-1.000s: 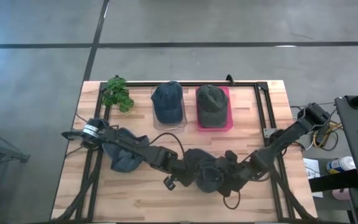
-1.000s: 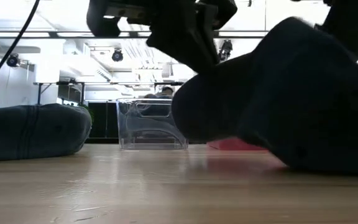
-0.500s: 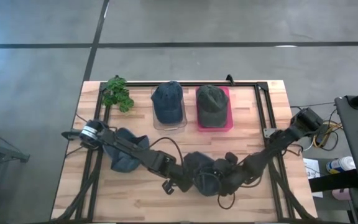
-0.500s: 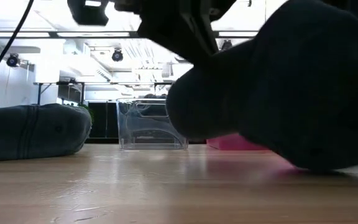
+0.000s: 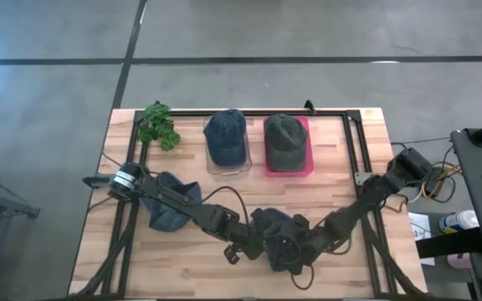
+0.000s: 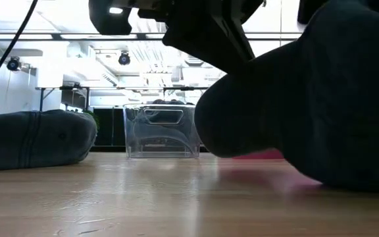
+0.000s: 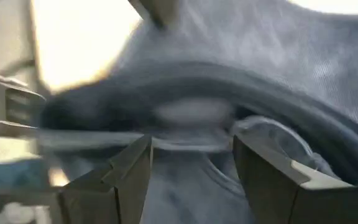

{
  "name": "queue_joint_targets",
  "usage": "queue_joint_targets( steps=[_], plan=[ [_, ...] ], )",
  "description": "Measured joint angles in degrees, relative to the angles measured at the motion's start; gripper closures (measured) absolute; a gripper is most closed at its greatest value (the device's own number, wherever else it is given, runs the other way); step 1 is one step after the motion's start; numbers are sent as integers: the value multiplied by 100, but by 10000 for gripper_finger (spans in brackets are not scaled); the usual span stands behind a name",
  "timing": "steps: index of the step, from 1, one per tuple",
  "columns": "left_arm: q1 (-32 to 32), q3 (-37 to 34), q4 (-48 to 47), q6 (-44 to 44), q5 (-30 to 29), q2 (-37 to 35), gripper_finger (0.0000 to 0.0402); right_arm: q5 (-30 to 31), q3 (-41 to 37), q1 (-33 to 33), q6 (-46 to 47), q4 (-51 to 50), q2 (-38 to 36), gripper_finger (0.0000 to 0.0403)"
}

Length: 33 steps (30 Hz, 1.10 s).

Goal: Pick & Place hat
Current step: Put the bottom blue cap into the transparent bin

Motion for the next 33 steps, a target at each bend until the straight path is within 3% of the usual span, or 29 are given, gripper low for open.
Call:
queue_joint_targets(
  steps=[8, 20, 24, 27, 33],
  plan=[
    [-4, 2, 26, -146, -3, 0, 392, -8, -12, 2, -146, -127, 205, 184],
    [31, 86, 25, -188, -16, -43, 392, 8, 210, 582, -683, -1942, -1755, 184],
    [74, 207, 20, -244, -11, -70, 392, -704, 202, 887, -1143, -2074, -1640, 184],
    [126, 299, -35, -298, -16, -76, 392, -812, 308, 1052, -1117, -2139, -1382, 184],
    [196, 432, -216, -498, 89, -76, 392, 39, 886, 1371, -1462, -2824, -929, 201]
  ],
)
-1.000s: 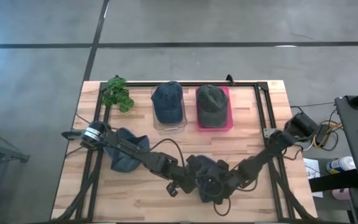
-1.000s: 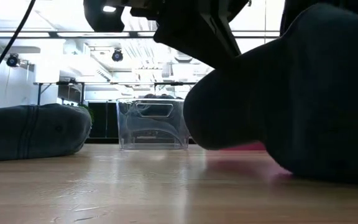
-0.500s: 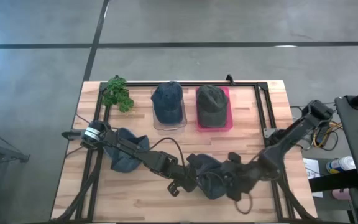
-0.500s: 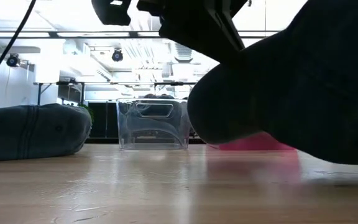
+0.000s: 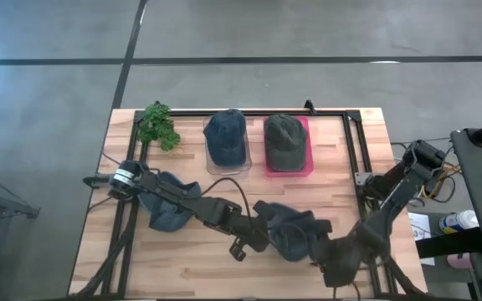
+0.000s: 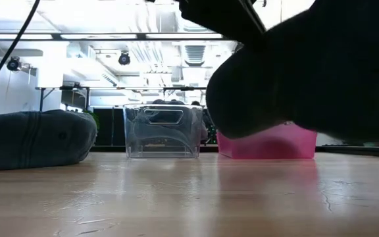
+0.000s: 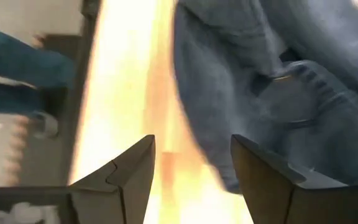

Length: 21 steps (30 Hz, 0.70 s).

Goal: Pick & Place hat
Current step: Put the bottom blue cap into the transparent bin

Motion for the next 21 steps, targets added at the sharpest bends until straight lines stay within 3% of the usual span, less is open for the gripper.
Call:
queue_joint_targets(
  steps=[8, 21],
  plan=[
    [5, 326, -121, -141, 49, 0, 392, 779, 604, 270, -378, -942, 514, 206],
    [31, 752, -420, -176, 66, 0, 392, 985, 598, 360, -366, -962, 669, 207]
  ],
)
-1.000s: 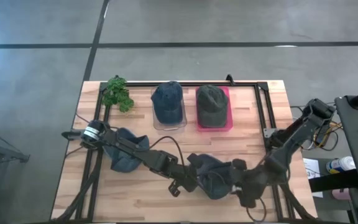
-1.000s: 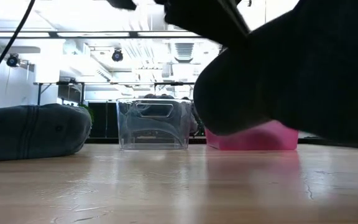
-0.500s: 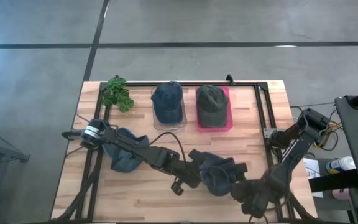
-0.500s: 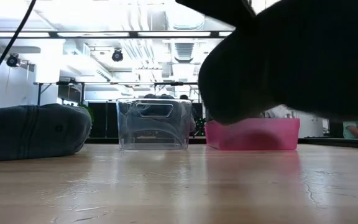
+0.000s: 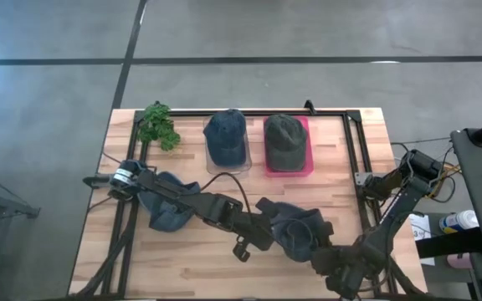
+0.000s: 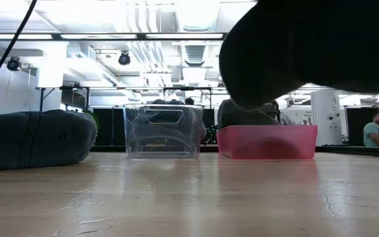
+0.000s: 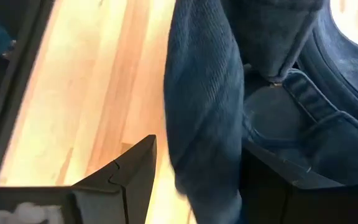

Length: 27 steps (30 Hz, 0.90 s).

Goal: Pick & Place hat
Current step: Put the bottom blue cap into the transparent bin

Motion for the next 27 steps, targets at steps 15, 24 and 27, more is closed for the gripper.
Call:
queue_joint_targets(
  steps=[15, 24, 27],
  plan=[
    [6, 444, -303, -437, 390, 0, 392, 76, 211, -7, 402, -260, -55, 296],
    [70, 444, -233, -679, 454, 0, 381, 60, 408, -8, 958, -253, -318, 388],
    [153, 444, -233, -1285, 446, 2, 351, -88, 408, -7, 1273, -190, -383, 388]
  ],
)
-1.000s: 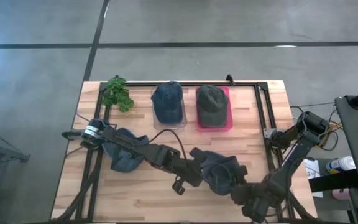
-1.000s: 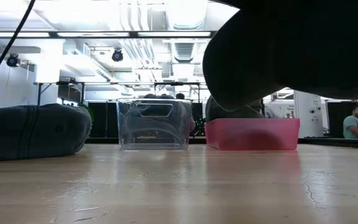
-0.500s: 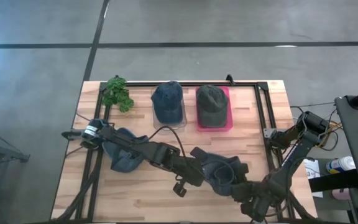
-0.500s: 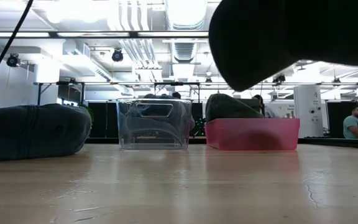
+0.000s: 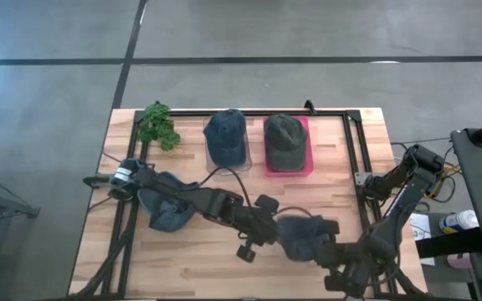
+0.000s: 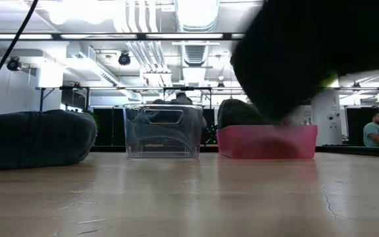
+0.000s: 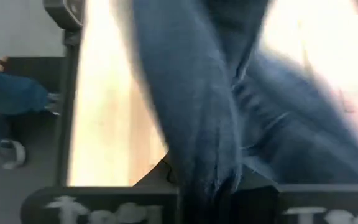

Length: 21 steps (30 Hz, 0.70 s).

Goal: Pick & Place hat
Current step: Put the bottom blue cap into the transparent bin

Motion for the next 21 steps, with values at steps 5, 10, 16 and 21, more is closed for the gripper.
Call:
queue_joint_targets(
  steps=[5, 10, 16, 21],
  plan=[
    [78, 0, -164, -916, -57, 0, 287, -363, -106, -2, 397, 463, -218, 389],
    [38, -1, -382, -1339, -60, -73, 250, -508, -265, -8, 1028, 590, -603, 389],
    [28, 0, -392, -1954, -98, -109, 246, -460, -342, -74, 1359, 708, -1084, 390],
    [20, -2, -482, -2353, -101, -274, 246, -454, -431, -170, 1268, 985, -1277, 390]
  ],
)
